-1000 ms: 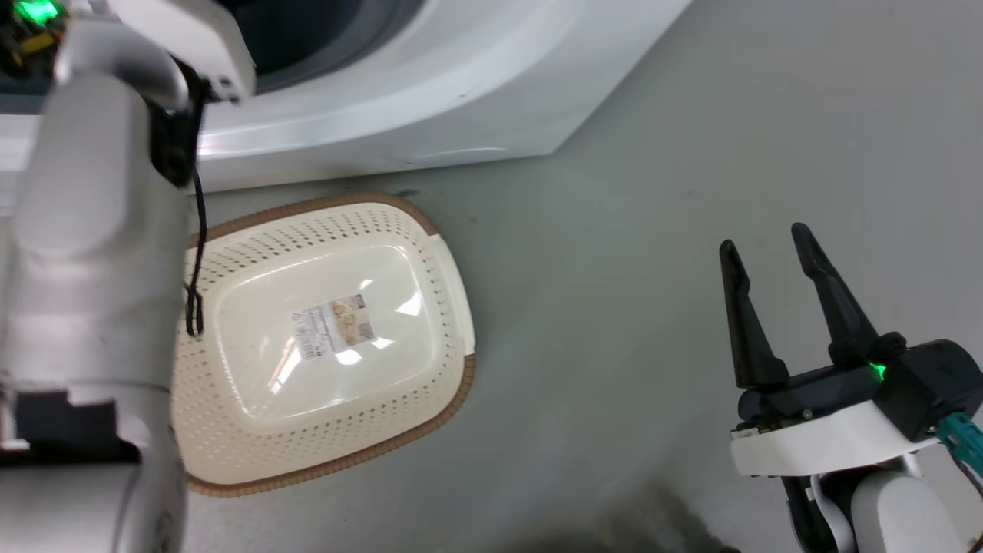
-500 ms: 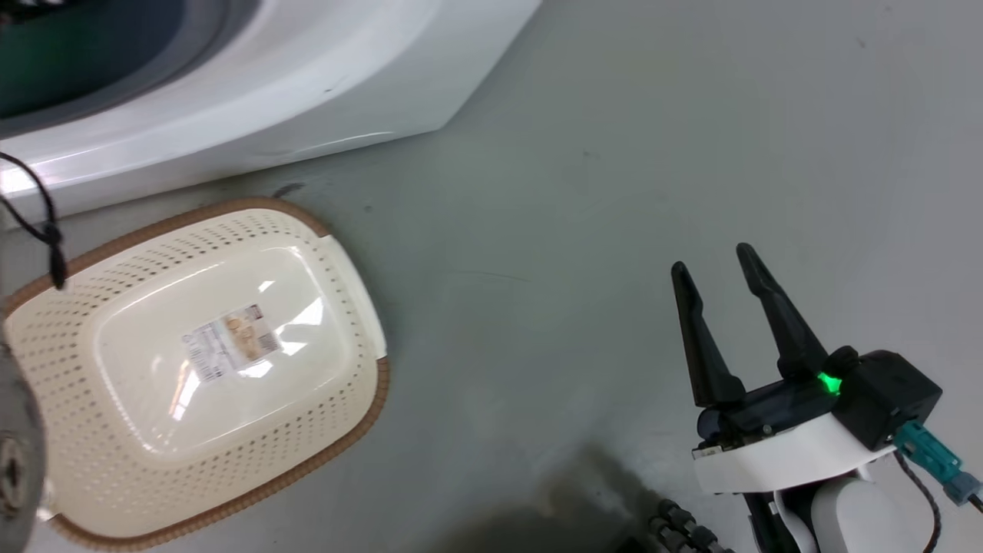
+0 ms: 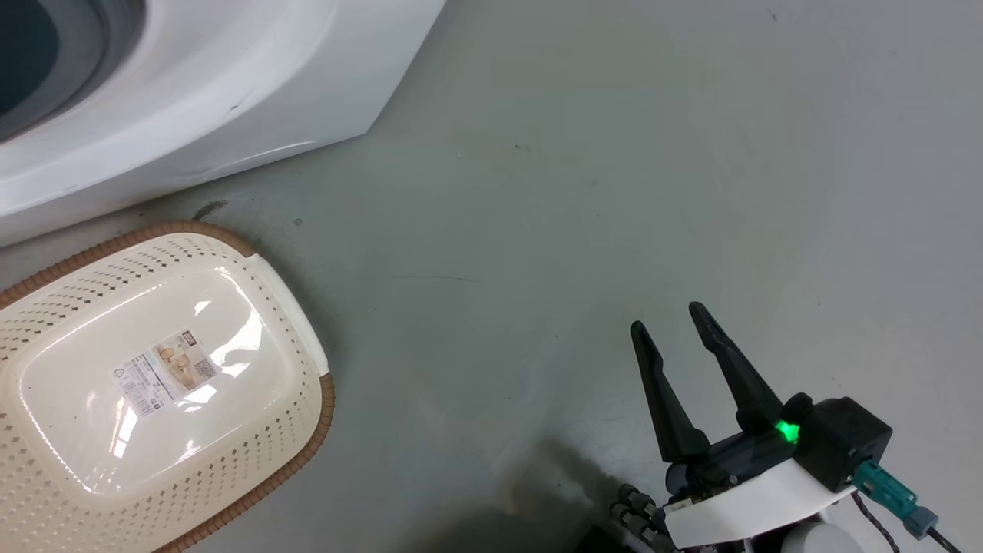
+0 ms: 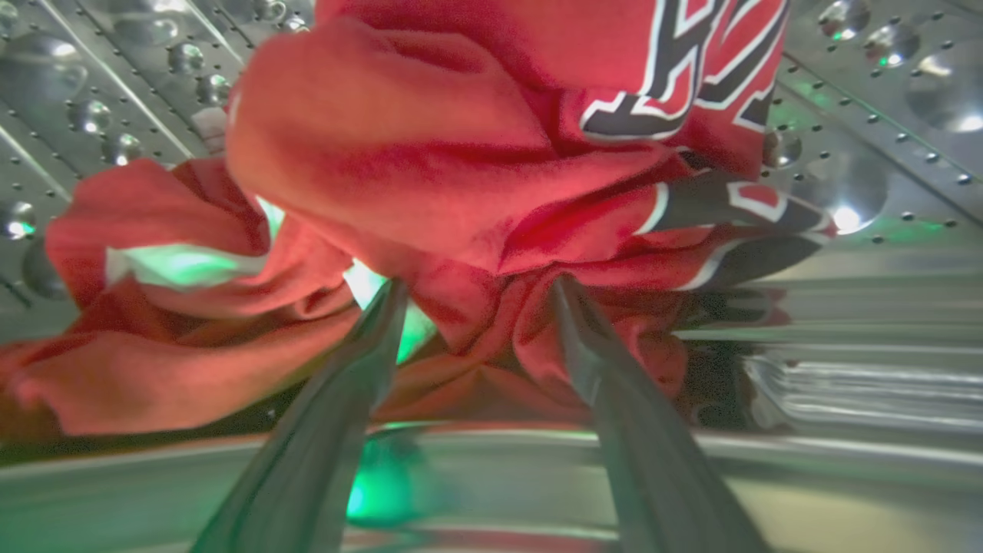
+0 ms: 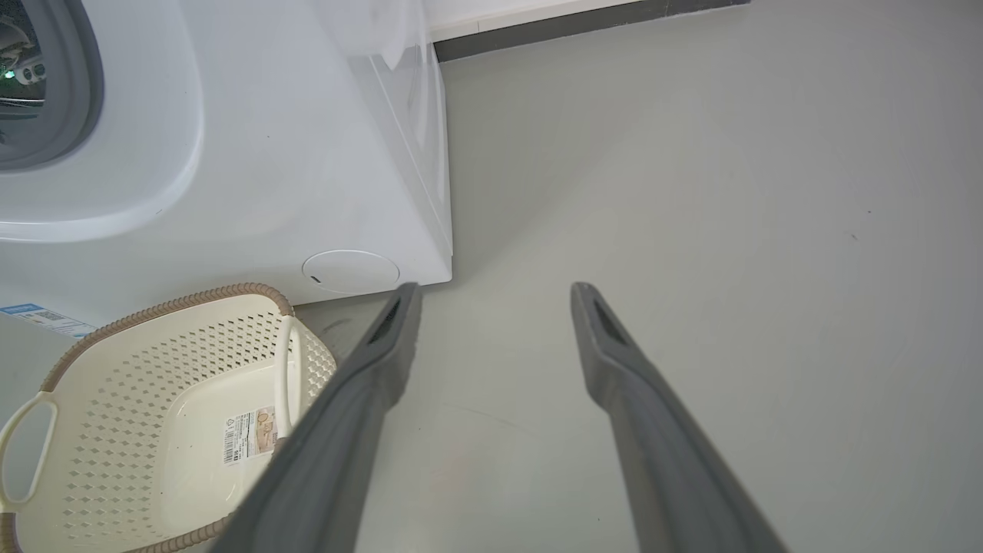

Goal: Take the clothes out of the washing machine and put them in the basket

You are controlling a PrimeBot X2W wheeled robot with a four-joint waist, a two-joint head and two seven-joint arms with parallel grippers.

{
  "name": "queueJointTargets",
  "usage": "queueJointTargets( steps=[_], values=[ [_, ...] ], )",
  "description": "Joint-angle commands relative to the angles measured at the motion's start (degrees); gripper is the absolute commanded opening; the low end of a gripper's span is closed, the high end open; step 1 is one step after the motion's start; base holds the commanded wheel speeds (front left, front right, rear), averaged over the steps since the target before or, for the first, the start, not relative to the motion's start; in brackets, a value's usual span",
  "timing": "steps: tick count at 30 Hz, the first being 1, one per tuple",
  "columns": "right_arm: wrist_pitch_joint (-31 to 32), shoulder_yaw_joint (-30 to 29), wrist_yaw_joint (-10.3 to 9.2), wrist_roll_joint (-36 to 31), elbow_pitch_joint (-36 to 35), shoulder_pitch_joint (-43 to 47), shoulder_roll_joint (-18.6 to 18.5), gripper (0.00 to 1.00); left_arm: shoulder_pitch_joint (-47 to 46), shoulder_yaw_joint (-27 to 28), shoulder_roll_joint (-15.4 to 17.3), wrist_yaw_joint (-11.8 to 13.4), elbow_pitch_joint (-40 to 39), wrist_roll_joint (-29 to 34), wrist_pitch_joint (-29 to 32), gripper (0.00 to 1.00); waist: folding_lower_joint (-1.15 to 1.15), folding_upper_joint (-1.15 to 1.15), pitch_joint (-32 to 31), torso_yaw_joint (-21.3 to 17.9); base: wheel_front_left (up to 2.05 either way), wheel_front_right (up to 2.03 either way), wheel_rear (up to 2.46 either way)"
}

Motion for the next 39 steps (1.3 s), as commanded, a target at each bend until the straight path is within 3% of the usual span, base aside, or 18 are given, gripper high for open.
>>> queueJointTargets(
  steps=[1,2,11,16,23,33,39],
  values=[
    [-0.39,0.28,-0.02,0.28,-0.03,0.38,0.11,1.0,2.0,-0.35,-0.31,0.85,0.11,0.38,1.16,1.0,0.0,0.0,0.01,-0.3,0.0,0.0,0.0],
    [-0.31,0.46,-0.03,0.64,0.02,0.6,0.11,1.0,2.25,-0.27,-0.09,1.36,-0.39,0.33,1.75,0.01,0.0,0.0,0.1,-0.44,0.0,0.0,0.0],
    [-0.36,1.3,-0.03,1.41,0.56,-0.24,0.11,1.0,6.15,0.06,0.67,4.85,-7.62,0.07,-0.72,0.0,0.0,0.0,-0.42,-0.76,0.0,0.0,0.0],
    [-0.1,0.65,-0.03,1.15,1.06,-0.94,0.1,1.0,10.72,-0.4,0.8,6.61,-12.89,1.1,-11.71,0.0,0.0,0.0,-2.93,0.1,0.0,0.0,0.0],
    [0.9,-1.08,-0.02,0.11,1.01,-1.29,0.1,1.0,16.81,-0.36,-1.41,7.37,-12.6,0.35,-26.68,0.0,0.0,0.0,-8.07,2.08,0.0,0.0,0.0],
    [2.97,-3.75,-0.02,-0.98,0.77,0.93,0.08,1.0,25.81,-0.88,-6.37,5.02,-5.76,-1.89,-46.42,0.0,0.0,0.0,-18.3,5.81,0.0,0.0,0.0],
    [4.09,-4.96,-0.02,-1.14,0.8,2.97,0.08,1.0,30.68,-0.71,-9.25,4.07,-3.06,-3.19,-50.51,0.0,0.0,0.0,-23.97,7.8,0.0,0.0,0.0]
  ],
)
